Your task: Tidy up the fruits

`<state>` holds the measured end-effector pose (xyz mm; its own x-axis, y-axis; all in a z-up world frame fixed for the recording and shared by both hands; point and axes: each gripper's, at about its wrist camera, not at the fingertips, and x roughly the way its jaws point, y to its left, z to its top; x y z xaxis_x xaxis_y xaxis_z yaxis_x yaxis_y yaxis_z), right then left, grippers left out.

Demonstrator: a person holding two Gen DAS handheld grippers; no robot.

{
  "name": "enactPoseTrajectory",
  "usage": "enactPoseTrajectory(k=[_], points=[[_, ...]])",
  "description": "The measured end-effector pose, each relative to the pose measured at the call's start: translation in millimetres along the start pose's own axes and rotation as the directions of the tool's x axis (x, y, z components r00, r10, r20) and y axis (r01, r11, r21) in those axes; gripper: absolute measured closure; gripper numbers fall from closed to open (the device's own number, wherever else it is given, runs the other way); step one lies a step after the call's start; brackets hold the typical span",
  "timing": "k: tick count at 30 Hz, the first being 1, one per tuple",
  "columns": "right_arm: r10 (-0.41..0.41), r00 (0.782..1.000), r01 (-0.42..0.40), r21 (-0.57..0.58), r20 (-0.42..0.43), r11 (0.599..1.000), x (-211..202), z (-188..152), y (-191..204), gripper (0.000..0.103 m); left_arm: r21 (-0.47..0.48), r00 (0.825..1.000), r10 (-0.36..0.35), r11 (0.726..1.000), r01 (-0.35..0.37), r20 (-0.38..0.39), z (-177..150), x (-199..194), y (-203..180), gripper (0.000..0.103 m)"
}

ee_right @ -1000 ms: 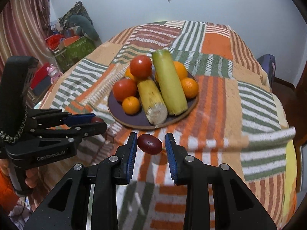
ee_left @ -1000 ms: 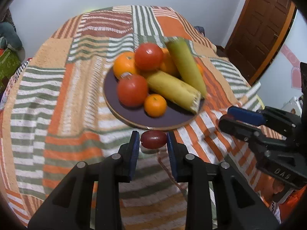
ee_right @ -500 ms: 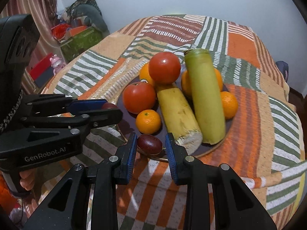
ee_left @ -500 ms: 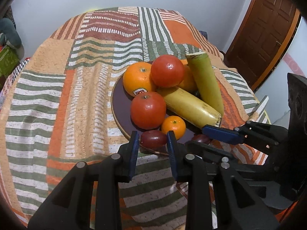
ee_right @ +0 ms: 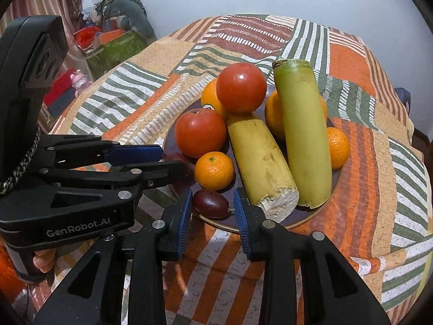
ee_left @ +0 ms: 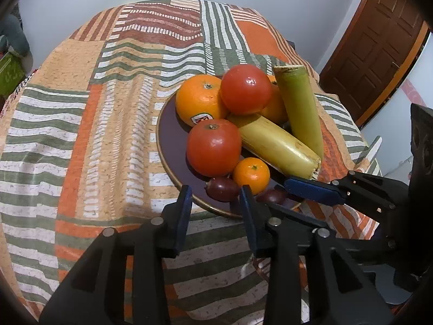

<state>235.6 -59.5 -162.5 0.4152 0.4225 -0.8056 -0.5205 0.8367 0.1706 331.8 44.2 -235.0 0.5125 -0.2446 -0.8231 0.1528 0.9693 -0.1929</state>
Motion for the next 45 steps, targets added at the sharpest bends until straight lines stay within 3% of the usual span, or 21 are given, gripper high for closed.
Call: enactPoseTrajectory(k=[8, 15, 18, 25, 28, 30, 32, 38, 40, 45], points=[[-0.007, 1.0, 0.007, 0.003, 0.028, 1.0, -18, 1, 1, 0.07, -0.005, 0.998, 0.027, 1.0, -0.026, 0.053, 2, -31, -1, 0.067], [-0.058, 0.985, 0.057, 0.007, 0.16, 0.998, -84, 5, 6, 0.07, 0.006, 0.973, 0.062, 0.998, -0.065, 0.223, -3, -110, -21, 0.067], [-0.079, 0.968, 0.077, 0.016, 0.239, 0.997, -124, 6, 11, 0.07, 0.013, 0.946, 0.077, 0.996, -0.086, 0.314, -9, -152, -36, 0.067], [-0.109, 0.901, 0.11, 0.022, 0.421, 0.994, -216, -3, 34, 0.07, 0.057, 0.856, 0.076, 0.991, -0.121, 0.511, -35, -251, -78, 0.066], [-0.111, 0.865, 0.118, 0.016, 0.489, 0.993, -249, -12, 46, 0.07, 0.064, 0.816, 0.079, 0.988, -0.141, 0.573, -49, -281, -94, 0.046], [-0.112, 0.84, 0.125, 0.011, 0.53, 0.992, -268, -18, 55, 0.069, 0.061, 0.778, 0.086, 0.986, -0.158, 0.623, -60, -303, -104, 0.042], [-0.112, 0.814, 0.131, 0.007, 0.57, 0.991, -286, -25, 63, 0.067, 0.059, 0.755, 0.084, 0.985, -0.16, 0.65, -68, -318, -109, 0.034], [-0.133, 0.742, 0.145, 0.035, 0.657, 0.989, -315, -40, 74, 0.041, 0.058, 0.708, 0.072, 0.986, -0.158, 0.703, -85, -346, -119, 0.016], [-0.145, 0.726, 0.149, 0.053, 0.672, 0.988, -318, -42, 75, 0.029, 0.061, 0.7, 0.067, 0.986, -0.156, 0.711, -89, -351, -120, 0.01], [-0.185, 0.701, 0.178, 0.082, 0.689, 0.981, -316, -44, 73, 0.015, 0.059, 0.683, 0.08, 0.982, -0.177, 0.726, -97, -356, -124, 0.004]])
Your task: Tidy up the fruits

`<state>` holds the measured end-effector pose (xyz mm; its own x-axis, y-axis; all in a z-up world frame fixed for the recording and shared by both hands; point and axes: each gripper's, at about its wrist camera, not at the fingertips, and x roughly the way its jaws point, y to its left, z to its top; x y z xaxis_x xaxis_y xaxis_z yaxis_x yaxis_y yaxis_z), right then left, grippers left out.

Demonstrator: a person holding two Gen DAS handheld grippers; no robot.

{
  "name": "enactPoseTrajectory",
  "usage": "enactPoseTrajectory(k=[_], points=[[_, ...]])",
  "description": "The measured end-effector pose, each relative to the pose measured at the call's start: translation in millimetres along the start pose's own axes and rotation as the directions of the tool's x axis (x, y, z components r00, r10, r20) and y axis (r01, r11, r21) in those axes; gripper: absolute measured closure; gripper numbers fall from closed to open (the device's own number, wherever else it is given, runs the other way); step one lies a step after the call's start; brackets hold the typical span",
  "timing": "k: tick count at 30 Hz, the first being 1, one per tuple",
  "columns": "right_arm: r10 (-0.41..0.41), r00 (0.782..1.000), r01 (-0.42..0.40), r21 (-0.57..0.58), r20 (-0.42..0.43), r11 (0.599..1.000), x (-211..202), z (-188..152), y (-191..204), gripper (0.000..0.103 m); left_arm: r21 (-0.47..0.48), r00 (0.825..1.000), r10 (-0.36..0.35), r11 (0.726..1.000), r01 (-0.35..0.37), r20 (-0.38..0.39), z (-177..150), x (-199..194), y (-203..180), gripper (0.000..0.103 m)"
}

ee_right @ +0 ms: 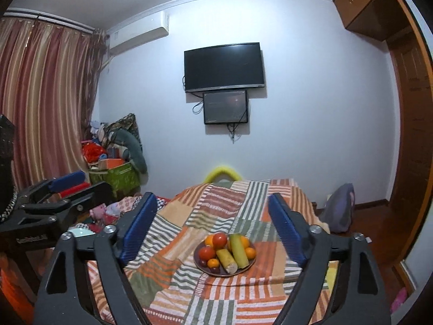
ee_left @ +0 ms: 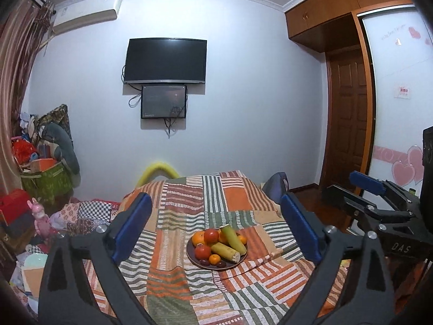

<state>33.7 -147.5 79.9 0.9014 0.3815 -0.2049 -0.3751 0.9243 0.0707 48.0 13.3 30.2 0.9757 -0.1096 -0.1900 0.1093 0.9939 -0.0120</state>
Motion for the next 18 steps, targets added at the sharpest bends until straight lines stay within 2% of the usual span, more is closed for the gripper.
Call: enactPoseTrajectory(k=[3, 7, 18], points=[[-0.022, 1.0, 0.022, 0.012, 0.008, 1.0, -4, -1, -1, 0.004, -0.001, 1.0, -0.001, 1.0, 0.001, 0.003, -2, -6, -3, 0.002], [-0.044, 0.999, 0.044, 0.004, 0.026, 0.999, -16, -3, 1, 0.001, -0.007, 1.0, -0.002, 1.0, 0.002, -0.005, -3, -7, -2, 0.0], [-0.05, 0.998, 0.051, -0.022, 0.027, 0.998, -22, -4, 6, 0.0, -0.02, 1.0, 0.012, 1.0, -0.013, -0.014, -6, -7, -1, 0.0]])
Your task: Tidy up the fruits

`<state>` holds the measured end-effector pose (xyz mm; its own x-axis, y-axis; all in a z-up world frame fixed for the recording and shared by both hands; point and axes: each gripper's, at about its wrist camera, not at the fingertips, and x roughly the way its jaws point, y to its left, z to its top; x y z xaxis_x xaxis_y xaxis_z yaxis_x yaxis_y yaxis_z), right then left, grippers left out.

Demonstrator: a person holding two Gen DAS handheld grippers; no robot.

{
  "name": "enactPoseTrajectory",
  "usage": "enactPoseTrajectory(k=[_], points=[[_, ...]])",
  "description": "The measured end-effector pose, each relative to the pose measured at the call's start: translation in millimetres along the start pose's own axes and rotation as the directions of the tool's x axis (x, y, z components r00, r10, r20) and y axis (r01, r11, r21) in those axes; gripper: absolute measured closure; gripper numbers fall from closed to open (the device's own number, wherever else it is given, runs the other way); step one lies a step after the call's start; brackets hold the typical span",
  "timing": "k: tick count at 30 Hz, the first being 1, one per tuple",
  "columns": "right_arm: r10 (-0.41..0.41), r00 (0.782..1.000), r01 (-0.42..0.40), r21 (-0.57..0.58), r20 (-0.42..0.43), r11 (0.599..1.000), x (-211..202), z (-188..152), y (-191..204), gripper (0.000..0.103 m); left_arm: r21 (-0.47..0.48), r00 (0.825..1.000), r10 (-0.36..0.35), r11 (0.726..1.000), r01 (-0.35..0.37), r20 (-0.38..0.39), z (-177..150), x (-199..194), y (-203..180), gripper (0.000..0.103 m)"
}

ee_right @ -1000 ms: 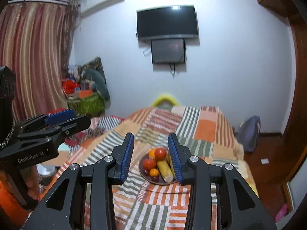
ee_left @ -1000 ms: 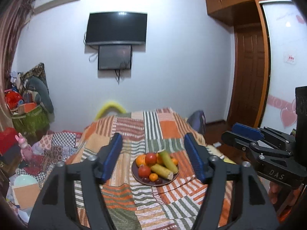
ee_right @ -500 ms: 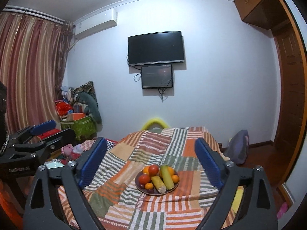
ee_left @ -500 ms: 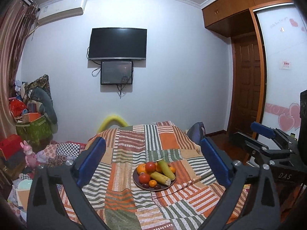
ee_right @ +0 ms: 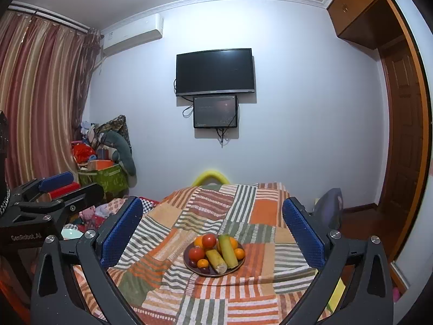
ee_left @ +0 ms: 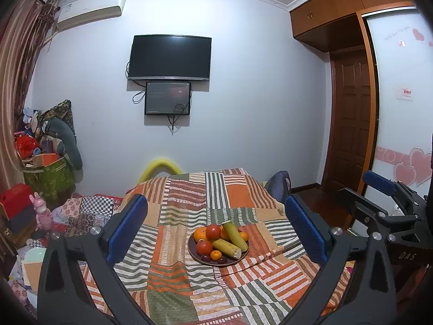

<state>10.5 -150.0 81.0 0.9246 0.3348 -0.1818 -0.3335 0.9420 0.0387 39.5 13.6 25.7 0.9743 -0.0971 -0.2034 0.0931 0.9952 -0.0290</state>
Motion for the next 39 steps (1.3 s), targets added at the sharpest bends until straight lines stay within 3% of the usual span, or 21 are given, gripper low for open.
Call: enactPoseTrajectory(k=[39], points=[[0.001, 1.0, -0.001, 0.015, 0.026, 1.0, -9, 5, 0, 0.0, 0.029, 1.0, 0.006, 1.0, -0.006, 0.019, 3, -4, -10, 0.0]])
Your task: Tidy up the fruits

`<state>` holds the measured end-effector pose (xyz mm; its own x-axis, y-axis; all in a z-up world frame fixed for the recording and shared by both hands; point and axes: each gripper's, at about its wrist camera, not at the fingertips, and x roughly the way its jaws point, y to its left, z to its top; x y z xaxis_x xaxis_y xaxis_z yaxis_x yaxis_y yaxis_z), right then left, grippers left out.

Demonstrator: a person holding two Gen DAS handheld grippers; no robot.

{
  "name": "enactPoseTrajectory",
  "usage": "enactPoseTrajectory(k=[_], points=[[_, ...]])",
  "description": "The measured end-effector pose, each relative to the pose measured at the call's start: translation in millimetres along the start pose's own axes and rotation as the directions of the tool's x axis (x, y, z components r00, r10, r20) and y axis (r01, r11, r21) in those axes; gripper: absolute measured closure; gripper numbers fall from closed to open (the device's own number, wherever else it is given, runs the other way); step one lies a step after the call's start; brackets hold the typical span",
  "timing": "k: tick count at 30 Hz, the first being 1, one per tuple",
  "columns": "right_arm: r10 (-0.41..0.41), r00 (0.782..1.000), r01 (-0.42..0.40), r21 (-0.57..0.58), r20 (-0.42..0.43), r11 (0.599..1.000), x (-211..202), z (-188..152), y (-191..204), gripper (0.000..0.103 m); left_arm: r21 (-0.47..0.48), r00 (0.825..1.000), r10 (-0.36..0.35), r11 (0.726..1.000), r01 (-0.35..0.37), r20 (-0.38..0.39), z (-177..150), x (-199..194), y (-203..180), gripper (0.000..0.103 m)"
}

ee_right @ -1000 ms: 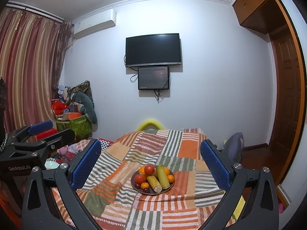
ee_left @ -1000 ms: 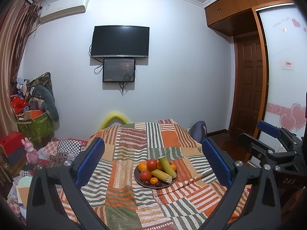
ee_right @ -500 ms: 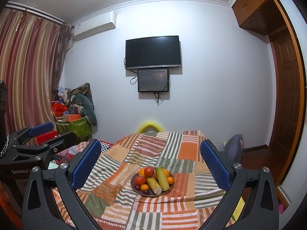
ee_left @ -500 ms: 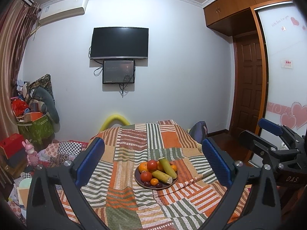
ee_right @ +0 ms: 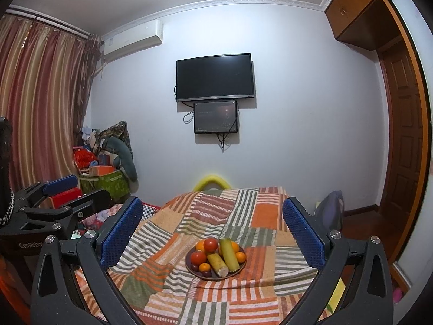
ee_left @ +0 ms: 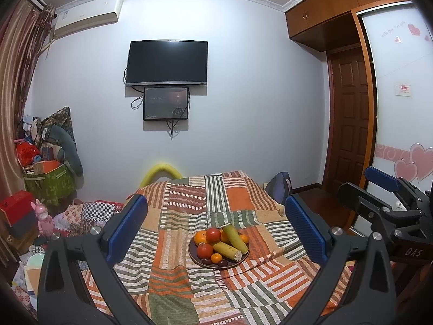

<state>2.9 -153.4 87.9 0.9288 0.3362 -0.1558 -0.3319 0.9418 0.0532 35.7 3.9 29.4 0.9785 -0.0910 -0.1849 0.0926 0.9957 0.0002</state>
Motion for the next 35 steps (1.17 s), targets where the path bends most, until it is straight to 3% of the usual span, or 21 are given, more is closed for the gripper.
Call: enactPoseTrajectory(k=[35], points=[[-0.013, 1.0, 0.014, 0.017, -0.023, 1.0, 4.7, -7.1, -5.1, 0.0, 0.002, 0.999, -0.024, 1.0, 0.025, -0.027, -1.9, 6.7, -4.1, 0.0]])
